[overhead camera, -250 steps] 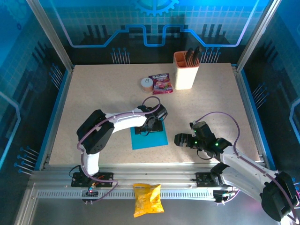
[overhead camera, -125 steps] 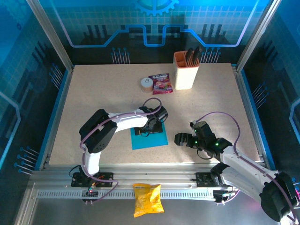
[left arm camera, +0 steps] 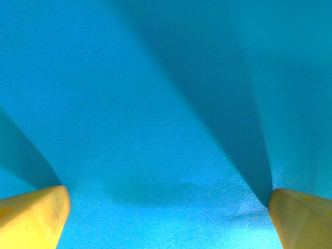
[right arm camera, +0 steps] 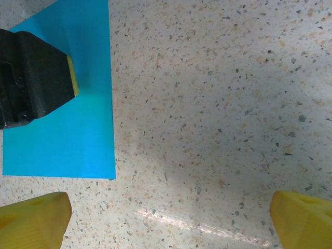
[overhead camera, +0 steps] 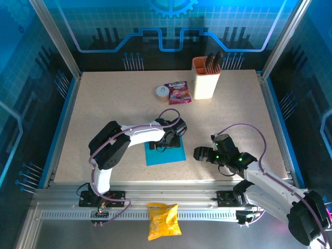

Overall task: Fold a paper plane with a square sheet of paper (pick it up from the middle)
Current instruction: First fold the square sheet of paper in half at the center of the table.

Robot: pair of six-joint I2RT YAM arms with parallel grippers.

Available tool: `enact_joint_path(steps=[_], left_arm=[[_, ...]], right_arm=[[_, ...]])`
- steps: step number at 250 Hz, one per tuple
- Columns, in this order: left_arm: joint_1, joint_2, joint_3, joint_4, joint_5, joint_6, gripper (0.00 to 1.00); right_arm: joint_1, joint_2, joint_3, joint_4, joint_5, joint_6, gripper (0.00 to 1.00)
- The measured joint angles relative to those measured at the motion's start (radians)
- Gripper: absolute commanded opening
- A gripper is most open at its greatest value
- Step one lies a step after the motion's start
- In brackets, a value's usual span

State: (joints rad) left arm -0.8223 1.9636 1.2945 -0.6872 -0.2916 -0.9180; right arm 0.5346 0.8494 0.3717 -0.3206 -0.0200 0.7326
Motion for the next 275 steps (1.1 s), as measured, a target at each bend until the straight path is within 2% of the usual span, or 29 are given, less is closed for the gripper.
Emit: enact_joint_path(steps=[163, 192, 219, 275], left_arm=[[-0.006, -0.025, -0.035, 0.027, -0.011, 0.003, 0.79], [-0.007, -0.045, -0.051, 0.022, -0.011, 0.005, 0.70], [-0.010, -0.084, -0.060, 0.023, -0.015, 0.019, 0.59], [-0.025, -0.253, -0.102, 0.105, -0.014, 0.060, 0.51]], right_arm=[[-0.019, -0.013, 0.000, -0.004, 0.000, 0.000, 0.99], [-0.021, -0.013, 0.000, -0.007, 0.000, 0.000, 0.99], [-0.025, -0.013, 0.000, -0.008, 0.000, 0.000, 0.99], [-0.032, -0.013, 0.000, -0.008, -0.001, 0.002, 0.99]])
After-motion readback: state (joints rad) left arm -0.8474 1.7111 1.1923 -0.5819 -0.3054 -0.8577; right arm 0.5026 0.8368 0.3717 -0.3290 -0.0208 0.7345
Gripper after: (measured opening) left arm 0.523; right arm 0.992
